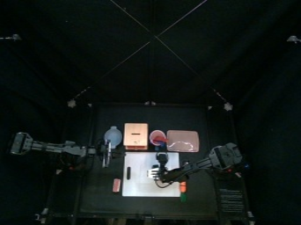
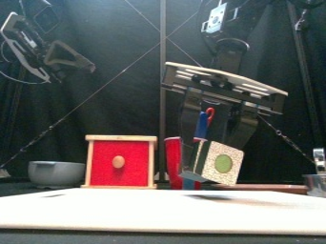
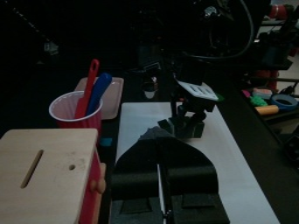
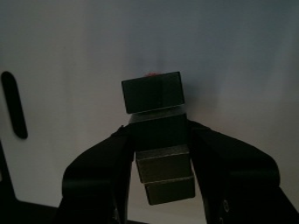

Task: Place sushi on board then cut the sushi with the knife then place the pieces on the plate
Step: Pick knife at handle with right hand

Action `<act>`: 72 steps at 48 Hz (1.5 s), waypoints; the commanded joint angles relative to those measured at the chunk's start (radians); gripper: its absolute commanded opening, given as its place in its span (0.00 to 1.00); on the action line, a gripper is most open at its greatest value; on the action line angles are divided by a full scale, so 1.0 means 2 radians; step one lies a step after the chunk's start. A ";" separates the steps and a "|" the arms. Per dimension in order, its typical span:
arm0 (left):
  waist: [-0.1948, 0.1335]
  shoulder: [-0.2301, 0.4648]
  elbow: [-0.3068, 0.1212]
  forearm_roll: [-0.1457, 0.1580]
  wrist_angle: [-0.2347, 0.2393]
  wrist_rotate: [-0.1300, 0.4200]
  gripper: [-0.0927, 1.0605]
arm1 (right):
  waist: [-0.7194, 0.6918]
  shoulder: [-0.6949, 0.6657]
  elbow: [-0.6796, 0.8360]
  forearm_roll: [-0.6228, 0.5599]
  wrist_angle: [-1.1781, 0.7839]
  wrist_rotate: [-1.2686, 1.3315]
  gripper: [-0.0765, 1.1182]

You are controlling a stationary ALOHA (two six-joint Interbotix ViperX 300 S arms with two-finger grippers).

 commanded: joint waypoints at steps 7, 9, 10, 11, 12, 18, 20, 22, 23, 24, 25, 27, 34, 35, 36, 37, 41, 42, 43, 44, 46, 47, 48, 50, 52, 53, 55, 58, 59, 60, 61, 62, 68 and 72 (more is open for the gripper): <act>0.000 0.000 -0.005 0.002 -0.002 0.001 0.06 | -0.002 0.018 -0.048 0.011 0.005 0.001 0.61; -0.001 0.000 -0.005 0.002 -0.002 0.000 0.06 | -0.003 0.021 -0.048 0.012 0.006 0.002 0.63; -0.001 0.000 -0.005 0.002 -0.002 0.000 0.06 | -0.003 0.021 -0.047 0.012 0.008 0.001 0.64; -0.001 0.000 -0.005 0.002 -0.002 0.001 0.06 | -0.003 0.022 -0.047 0.012 0.008 0.001 0.66; -0.002 0.000 -0.005 0.001 -0.002 0.001 0.06 | -0.003 0.022 -0.047 0.013 0.008 0.000 0.67; -0.002 0.000 -0.005 0.002 -0.002 0.001 0.06 | -0.004 0.022 -0.044 0.012 0.008 -0.002 0.74; -0.002 0.000 -0.004 0.002 -0.002 0.001 0.06 | -0.003 0.022 -0.043 0.011 0.008 -0.002 0.76; -0.002 0.000 -0.005 0.002 -0.002 0.001 0.06 | -0.003 0.022 -0.045 0.010 0.007 -0.002 0.77; -0.002 0.000 -0.004 0.002 -0.002 0.000 0.06 | -0.003 0.022 -0.046 0.009 0.007 -0.002 0.77; -0.002 0.000 -0.005 0.002 -0.002 0.001 0.06 | -0.004 0.022 -0.047 0.008 0.007 -0.002 0.77; -0.001 0.000 -0.005 0.002 -0.002 0.001 0.06 | -0.004 0.022 -0.048 0.007 0.007 -0.002 0.77; -0.002 0.000 -0.004 0.002 -0.002 0.001 0.06 | -0.004 0.021 -0.049 0.003 0.008 -0.002 0.78; -0.002 0.000 -0.004 0.001 -0.002 0.000 0.06 | -0.001 0.015 -0.051 -0.001 0.017 -0.002 0.78; -0.002 0.000 -0.003 0.001 -0.002 -0.001 0.06 | 0.000 0.012 -0.051 -0.002 0.019 -0.002 0.77; -0.002 0.000 -0.003 0.001 -0.002 0.000 0.06 | 0.000 0.010 -0.051 -0.004 0.022 -0.002 0.77; -0.002 0.000 -0.002 0.001 -0.002 0.000 0.06 | 0.000 0.007 -0.051 -0.006 0.025 -0.002 0.77; -0.002 0.000 -0.002 0.001 -0.002 0.000 0.06 | 0.001 -0.007 -0.056 -0.020 0.033 -0.005 0.77; -0.002 0.000 -0.002 0.001 -0.002 -0.001 0.06 | 0.002 -0.011 -0.058 -0.025 0.033 -0.008 0.77; -0.002 0.000 -0.002 0.001 -0.002 -0.001 0.06 | 0.004 -0.015 -0.058 -0.030 0.033 -0.013 0.77; -0.002 0.000 -0.002 0.001 -0.002 -0.001 0.06 | 0.006 -0.018 -0.060 -0.034 0.033 -0.018 0.77; -0.002 0.000 -0.002 0.001 -0.002 -0.001 0.06 | 0.009 -0.027 -0.064 -0.039 0.034 -0.033 0.77; -0.002 0.000 -0.002 0.000 -0.002 -0.001 0.06 | 0.010 -0.031 -0.066 -0.041 0.034 -0.040 0.77; -0.002 0.000 -0.002 0.000 -0.002 -0.001 0.06 | 0.012 -0.035 -0.068 -0.042 0.033 -0.048 0.77; -0.002 0.000 -0.002 0.000 -0.002 -0.001 0.06 | 0.013 -0.041 -0.077 -0.043 0.034 -0.073 0.77; -0.002 0.000 -0.002 0.000 -0.002 -0.001 0.06 | 0.015 -0.045 -0.085 -0.043 0.034 -0.095 0.77; -0.002 0.000 -0.001 -0.001 -0.002 -0.001 0.06 | 0.015 -0.048 -0.088 -0.043 0.035 -0.108 0.77; -0.002 0.000 -0.002 0.000 -0.002 -0.001 0.06 | 0.015 -0.053 -0.095 -0.043 0.035 -0.137 0.77; -0.002 0.000 -0.002 -0.001 -0.002 -0.002 0.06 | 0.012 -0.060 -0.104 -0.037 0.038 -0.183 0.77; -0.002 0.000 -0.002 -0.001 -0.002 -0.002 0.06 | 0.012 -0.063 -0.106 -0.033 0.039 -0.196 0.77; -0.002 0.000 -0.001 -0.001 -0.002 -0.002 0.06 | 0.011 -0.065 -0.109 -0.028 0.041 -0.211 0.77; -0.002 0.000 -0.001 -0.001 -0.002 -0.002 0.06 | 0.011 -0.067 -0.112 -0.023 0.043 -0.225 0.77; -0.002 0.000 -0.001 -0.001 -0.002 -0.002 0.06 | 0.011 -0.069 -0.114 -0.017 0.044 -0.240 0.77; -0.002 0.000 -0.001 -0.001 -0.002 -0.002 0.06 | -0.007 -0.084 -0.130 0.002 0.065 -0.332 0.77; -0.002 0.000 -0.001 -0.001 -0.002 -0.002 0.06 | -0.022 -0.095 -0.139 0.007 0.082 -0.393 0.77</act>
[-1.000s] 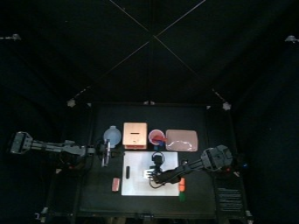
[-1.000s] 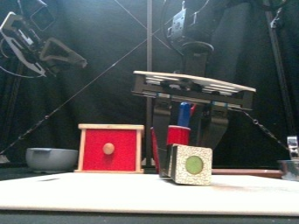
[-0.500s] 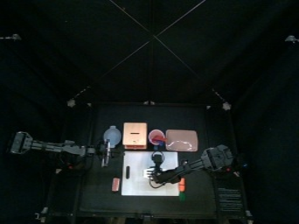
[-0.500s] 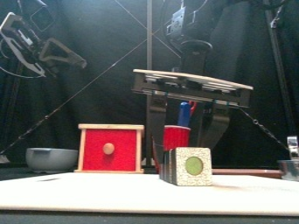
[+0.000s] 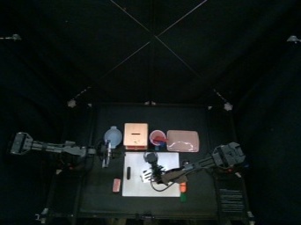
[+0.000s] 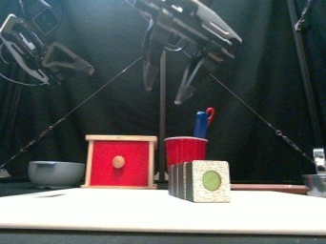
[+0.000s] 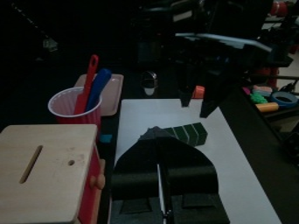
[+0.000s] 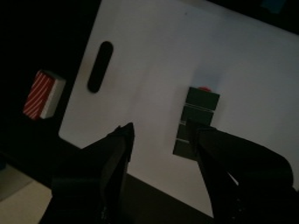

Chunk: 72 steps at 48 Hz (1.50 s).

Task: Place sushi on board then cut the sushi with the knife then place the pieces on the plate
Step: Pick knife at handle with right hand

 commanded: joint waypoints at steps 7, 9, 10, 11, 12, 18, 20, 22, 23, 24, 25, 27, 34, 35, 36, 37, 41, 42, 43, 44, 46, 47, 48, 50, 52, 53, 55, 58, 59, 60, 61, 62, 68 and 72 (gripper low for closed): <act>-0.001 0.001 -0.005 0.000 -0.002 0.000 0.06 | -0.045 -0.058 -0.050 -0.002 0.059 -0.156 0.77; -0.001 0.001 -0.005 0.000 -0.002 0.000 0.06 | -0.051 -0.063 -0.058 -0.006 0.073 -0.183 0.77; -0.001 0.001 -0.005 0.000 -0.002 0.000 0.06 | -0.054 -0.065 -0.061 -0.008 0.081 -0.196 0.77; 0.000 0.001 -0.005 0.000 -0.003 0.000 0.06 | -0.057 -0.067 -0.064 -0.011 0.088 -0.210 0.77; 0.000 0.001 -0.005 0.000 -0.003 0.000 0.06 | -0.060 -0.070 -0.067 -0.014 0.095 -0.223 0.77; 0.002 0.001 -0.005 0.000 -0.002 -0.001 0.06 | -0.078 -0.086 -0.074 -0.023 0.144 -0.322 0.77; 0.004 0.001 -0.005 0.000 -0.003 -0.001 0.06 | -0.086 -0.090 -0.074 -0.022 0.155 -0.347 0.77; 0.005 0.001 -0.005 0.000 -0.002 -0.001 0.06 | -0.095 -0.093 -0.074 -0.022 0.166 -0.372 0.77; 0.005 0.001 -0.005 -0.001 -0.003 -0.001 0.06 | -0.100 -0.094 -0.073 -0.021 0.171 -0.383 0.77; 0.005 0.001 -0.005 -0.001 -0.002 -0.001 0.06 | -0.104 -0.094 -0.072 -0.021 0.176 -0.394 0.77; 0.006 0.001 -0.005 -0.002 -0.002 -0.001 0.06 | -0.108 -0.095 -0.072 -0.021 0.181 -0.406 0.77; 0.008 0.001 -0.006 -0.005 -0.003 -0.001 0.06 | -0.115 -0.095 -0.068 -0.022 0.190 -0.429 0.77; 0.015 0.002 -0.007 -0.018 -0.002 0.000 0.06 | -0.135 -0.095 -0.039 -0.025 0.217 -0.532 0.76; 0.015 0.001 -0.007 -0.021 -0.003 0.000 0.06 | -0.137 -0.094 -0.034 -0.026 0.219 -0.546 0.76; 0.018 0.001 -0.006 -0.025 -0.003 -0.001 0.06 | -0.139 -0.094 -0.028 -0.027 0.219 -0.558 0.76; 0.019 0.001 -0.006 -0.027 -0.003 0.000 0.06 | -0.140 -0.094 -0.023 -0.028 0.221 -0.569 0.76; 0.024 0.001 -0.006 -0.038 -0.003 0.000 0.06 | -0.144 -0.094 -0.002 -0.029 0.222 -0.601 0.76; 0.024 0.001 -0.005 -0.041 -0.002 -0.001 0.06 | -0.145 -0.094 0.000 -0.030 0.222 -0.602 0.76; 0.025 0.001 -0.005 -0.043 -0.003 0.000 0.06 | -0.146 -0.093 0.003 -0.029 0.222 -0.604 0.76; 0.025 0.001 -0.006 -0.045 -0.002 0.000 0.06 | -0.148 -0.092 0.007 -0.025 0.221 -0.607 0.76; 0.028 0.001 -0.005 -0.049 -0.003 0.000 0.06 | -0.150 -0.092 0.009 -0.025 0.220 -0.610 0.76; 0.028 0.001 -0.006 -0.051 -0.003 0.001 0.06 | -0.151 -0.092 0.010 -0.023 0.219 -0.611 0.76; 0.030 0.001 -0.005 -0.052 -0.002 0.001 0.06 | -0.152 -0.091 0.012 -0.022 0.218 -0.612 0.76; 0.031 0.001 -0.005 -0.053 -0.003 0.001 0.06 | -0.154 -0.091 0.013 -0.021 0.216 -0.614 0.76; 0.034 0.001 -0.005 -0.053 -0.003 0.001 0.06 | -0.155 -0.091 0.013 -0.022 0.213 -0.614 0.76; 0.035 0.001 -0.005 -0.053 -0.002 0.001 0.06 | -0.155 -0.091 0.015 -0.025 0.211 -0.614 0.76; 0.037 0.001 -0.005 -0.053 -0.003 0.002 0.06 | -0.156 -0.091 0.016 -0.027 0.207 -0.615 0.76; 0.040 0.001 -0.005 -0.053 -0.003 0.002 0.06 | -0.156 -0.087 0.019 -0.028 0.201 -0.619 0.76; 0.041 0.001 -0.005 -0.052 -0.003 0.002 0.06 | -0.156 -0.087 0.020 -0.028 0.201 -0.623 0.76; 0.042 0.001 -0.005 -0.052 -0.003 0.002 0.06 | -0.156 -0.084 0.021 -0.028 0.201 -0.627 0.76; 0.043 0.001 -0.005 -0.052 -0.003 0.002 0.06 | -0.156 -0.083 0.022 -0.028 0.201 -0.631 0.76; 0.044 0.001 -0.005 -0.052 -0.003 0.002 0.06 | -0.156 -0.081 0.023 -0.027 0.201 -0.637 0.76; 0.047 0.001 -0.005 -0.053 -0.002 0.002 0.06 | -0.156 -0.061 0.018 -0.029 0.202 -0.663 0.76; 0.047 0.001 -0.005 -0.053 -0.002 0.002 0.06 | -0.156 -0.053 0.009 -0.033 0.201 -0.666 0.76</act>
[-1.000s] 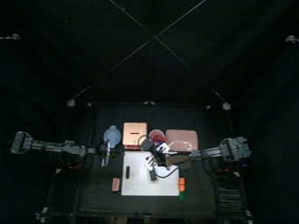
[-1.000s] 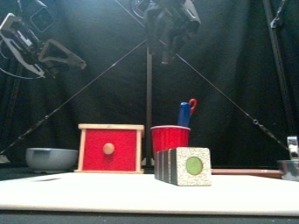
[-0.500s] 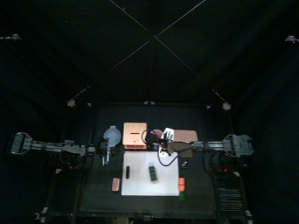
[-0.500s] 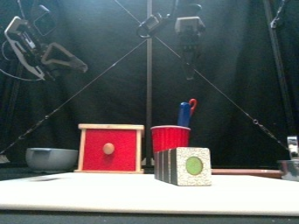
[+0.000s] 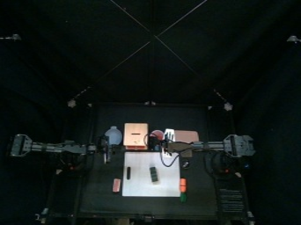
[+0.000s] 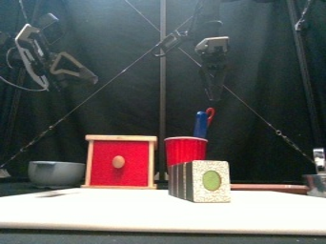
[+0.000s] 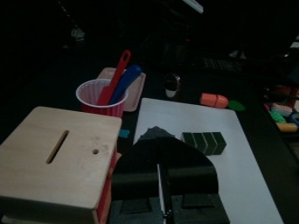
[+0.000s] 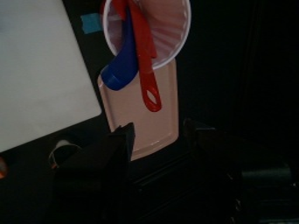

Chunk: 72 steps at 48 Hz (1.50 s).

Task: Place sushi on board then cut the sushi with the knife then place the pieces on the plate
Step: Pick knife at handle with right hand

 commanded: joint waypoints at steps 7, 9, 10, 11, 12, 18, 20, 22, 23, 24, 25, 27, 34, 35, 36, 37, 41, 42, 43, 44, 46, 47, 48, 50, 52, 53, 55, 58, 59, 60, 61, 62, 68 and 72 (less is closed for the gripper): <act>0.002 0.001 -0.005 -0.001 -0.003 0.000 0.06 | -0.012 0.010 -0.022 -0.027 -0.002 -0.005 0.76; 0.002 0.001 -0.004 -0.001 -0.003 0.001 0.06 | -0.013 0.012 -0.022 -0.033 -0.002 -0.005 0.76; 0.002 0.001 -0.003 -0.001 -0.003 0.000 0.06 | -0.014 0.014 -0.022 -0.035 -0.002 -0.005 0.76; 0.002 0.001 -0.003 -0.001 -0.003 0.000 0.06 | -0.015 0.016 -0.023 -0.037 -0.002 -0.005 0.76; 0.002 0.001 -0.003 -0.001 -0.003 0.000 0.06 | -0.017 0.019 -0.023 -0.036 -0.002 -0.005 0.76; 0.002 0.001 -0.002 -0.001 -0.003 0.001 0.06 | -0.019 0.028 -0.023 -0.040 -0.002 -0.017 0.76; 0.003 0.001 -0.002 -0.001 -0.003 0.001 0.06 | -0.019 0.032 -0.025 -0.041 -0.002 -0.025 0.76; 0.004 0.001 -0.002 0.000 -0.003 0.001 0.06 | -0.020 0.036 -0.028 -0.041 -0.003 -0.028 0.76; 0.004 0.001 -0.002 0.000 -0.003 0.001 0.06 | -0.021 0.038 -0.029 -0.041 -0.002 -0.029 0.76; 0.004 0.001 -0.002 -0.001 -0.003 0.001 0.06 | -0.021 0.041 -0.032 -0.040 -0.002 -0.031 0.76; 0.004 0.001 -0.002 -0.001 -0.003 0.001 0.06 | -0.023 0.044 -0.034 -0.039 -0.002 -0.032 0.76; 0.005 0.001 -0.002 -0.001 -0.002 0.001 0.06 | -0.025 0.047 -0.035 -0.041 -0.002 -0.034 0.76; 0.005 0.001 -0.002 0.000 -0.002 0.001 0.06 | -0.035 0.053 -0.038 -0.039 -0.002 -0.039 0.76; 0.005 0.001 -0.002 -0.001 -0.003 0.001 0.06 | -0.037 0.054 -0.038 -0.040 -0.003 -0.039 0.76; 0.005 0.001 -0.002 -0.001 -0.003 0.001 0.06 | -0.038 0.054 -0.038 -0.041 -0.003 -0.040 0.76; 0.005 0.001 -0.002 -0.001 -0.003 0.001 0.06 | -0.038 0.054 -0.039 -0.041 -0.003 -0.040 0.76; 0.005 0.001 -0.002 -0.001 -0.003 0.001 0.06 | -0.039 0.054 -0.043 -0.038 -0.003 -0.041 0.76; 0.004 0.001 -0.001 -0.001 -0.002 0.001 0.06 | -0.039 0.055 -0.044 -0.038 -0.003 -0.041 0.76; 0.005 0.001 -0.002 0.000 -0.003 0.001 0.06 | -0.039 0.054 -0.046 -0.037 -0.003 -0.041 0.76; 0.005 0.001 -0.002 -0.001 -0.003 0.001 0.06 | -0.039 0.054 -0.048 -0.036 -0.002 -0.041 0.76; 0.005 0.001 -0.002 -0.001 -0.003 0.001 0.06 | -0.039 0.054 -0.051 -0.036 -0.001 -0.042 0.76; 0.004 0.001 -0.002 -0.001 -0.002 0.001 0.06 | -0.039 0.055 -0.052 -0.038 0.000 -0.042 0.76; 0.004 0.001 -0.002 -0.001 -0.002 0.000 0.06 | -0.039 0.054 -0.053 -0.040 0.001 -0.042 0.76; 0.005 0.002 -0.002 -0.001 -0.003 0.001 0.06 | -0.040 0.052 -0.054 -0.044 0.002 -0.042 0.76; 0.005 0.001 -0.002 -0.001 -0.003 0.000 0.06 | -0.041 0.050 -0.052 -0.046 0.004 -0.043 0.76; 0.005 0.001 -0.002 -0.001 -0.002 -0.001 0.06 | -0.041 0.049 -0.051 -0.048 0.005 -0.043 0.76; 0.005 0.001 -0.002 -0.001 -0.002 -0.002 0.06 | -0.041 0.048 -0.049 -0.048 0.005 -0.043 0.76; 0.005 0.001 -0.002 -0.001 -0.003 -0.002 0.06 | -0.041 0.047 -0.044 -0.048 0.006 -0.048 0.76; 0.005 0.001 -0.002 -0.001 -0.003 -0.002 0.06 | -0.041 0.046 -0.043 -0.048 0.008 -0.052 0.76; 0.005 0.001 -0.002 -0.001 -0.002 -0.002 0.06 | -0.040 0.044 -0.041 -0.048 0.009 -0.060 0.76; 0.005 0.001 -0.002 -0.001 -0.002 -0.002 0.06 | -0.039 0.044 -0.040 -0.048 0.011 -0.065 0.76; 0.005 0.001 -0.002 -0.001 -0.003 -0.002 0.06 | -0.039 0.041 -0.039 -0.048 0.012 -0.070 0.76; 0.005 0.001 -0.001 0.000 -0.002 0.000 0.06 | -0.040 0.032 -0.042 -0.050 0.013 -0.079 0.76; 0.005 0.001 -0.001 0.000 -0.002 0.000 0.06 | -0.041 0.033 -0.045 -0.047 0.012 -0.084 0.76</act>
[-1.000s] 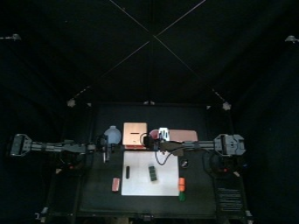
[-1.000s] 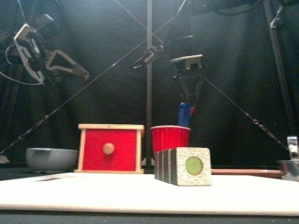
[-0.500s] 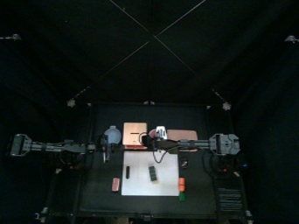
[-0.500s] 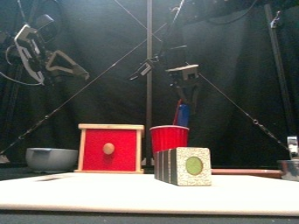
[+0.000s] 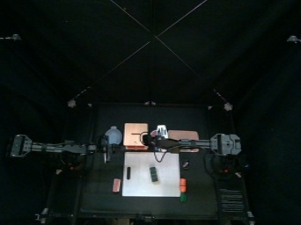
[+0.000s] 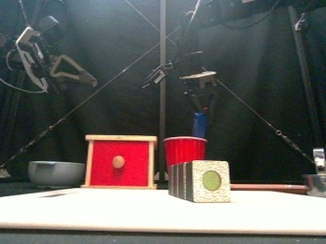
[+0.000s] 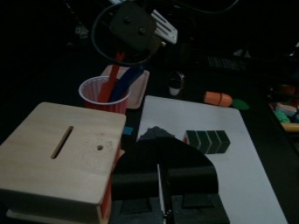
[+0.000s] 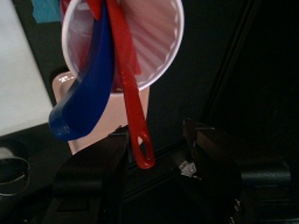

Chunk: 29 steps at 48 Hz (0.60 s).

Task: Place sushi on board then cut the sushi with the knife then place the pieces on the plate
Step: Pick knife at handle with right hand

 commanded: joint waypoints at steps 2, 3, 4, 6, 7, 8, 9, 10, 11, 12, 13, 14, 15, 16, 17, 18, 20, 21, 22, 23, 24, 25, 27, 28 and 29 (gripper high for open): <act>0.001 0.000 -0.006 0.001 -0.002 0.002 0.06 | -0.003 -0.023 -0.012 0.002 0.001 -0.007 0.76; 0.001 0.000 -0.006 0.001 -0.002 0.002 0.06 | -0.003 -0.021 -0.012 0.002 0.001 -0.008 0.76; 0.002 0.000 -0.006 0.001 -0.002 0.002 0.06 | -0.003 -0.019 -0.013 0.002 0.000 -0.008 0.76; 0.002 0.000 -0.006 0.001 -0.002 0.002 0.06 | -0.003 -0.013 -0.015 0.002 0.000 -0.008 0.76; 0.002 0.000 -0.006 0.001 -0.002 0.002 0.06 | -0.003 -0.011 -0.017 0.002 0.000 -0.008 0.76; 0.002 0.000 -0.005 0.002 -0.002 0.002 0.06 | -0.003 -0.008 -0.018 0.002 0.000 -0.008 0.76; 0.002 0.000 -0.005 0.002 -0.002 0.002 0.06 | -0.003 -0.006 -0.021 0.002 0.000 -0.009 0.76; 0.002 0.000 -0.005 0.002 -0.002 0.002 0.06 | -0.003 -0.005 -0.023 0.002 0.000 -0.009 0.76; 0.002 0.000 -0.004 0.002 -0.002 0.002 0.06 | -0.003 -0.005 -0.025 0.002 0.000 -0.009 0.76; 0.002 0.000 -0.003 0.002 -0.002 0.002 0.06 | -0.003 -0.004 -0.026 0.002 0.000 -0.009 0.76; 0.002 0.000 -0.002 0.002 -0.002 0.002 0.06 | -0.003 -0.004 -0.028 0.002 0.000 -0.009 0.76; 0.002 0.000 -0.002 0.002 -0.002 0.002 0.06 | -0.003 -0.003 -0.028 0.002 0.000 -0.009 0.76; 0.002 0.000 -0.002 0.002 -0.002 0.002 0.06 | -0.002 -0.002 -0.029 0.002 0.000 -0.010 0.76; 0.002 0.000 -0.001 0.001 -0.002 0.002 0.06 | -0.002 -0.002 -0.031 0.002 0.000 -0.010 0.76; 0.002 0.000 -0.001 0.001 -0.002 0.002 0.06 | -0.001 -0.002 -0.031 0.002 0.000 -0.010 0.76; 0.002 0.000 0.000 0.002 -0.002 0.002 0.06 | 0.000 -0.001 -0.031 0.002 0.000 -0.010 0.76; 0.002 0.000 0.001 0.001 -0.002 0.002 0.06 | 0.001 0.002 -0.031 0.002 0.000 -0.010 0.76; 0.002 0.000 0.002 0.002 -0.002 0.002 0.06 | 0.001 0.003 -0.031 0.002 0.000 -0.010 0.76; 0.003 0.000 0.001 0.001 -0.002 0.002 0.06 | 0.001 0.004 -0.031 0.002 0.000 -0.010 0.76; 0.003 0.000 0.002 0.002 -0.002 0.002 0.06 | 0.002 0.005 -0.030 0.002 0.000 -0.010 0.76; 0.003 0.000 0.002 0.002 -0.002 0.002 0.06 | 0.001 0.007 -0.029 0.002 0.000 -0.010 0.76; 0.003 0.000 0.001 0.002 -0.002 0.002 0.06 | 0.001 0.008 -0.029 0.002 0.000 -0.010 0.76; 0.004 0.000 0.002 0.002 -0.002 0.002 0.06 | 0.002 0.011 -0.029 0.002 0.000 -0.010 0.76; 0.004 0.000 0.001 0.002 -0.002 0.002 0.06 | 0.002 0.012 -0.029 0.002 0.000 -0.010 0.76; 0.004 0.000 0.001 0.002 -0.002 0.002 0.06 | 0.002 0.014 -0.029 0.002 -0.001 -0.010 0.76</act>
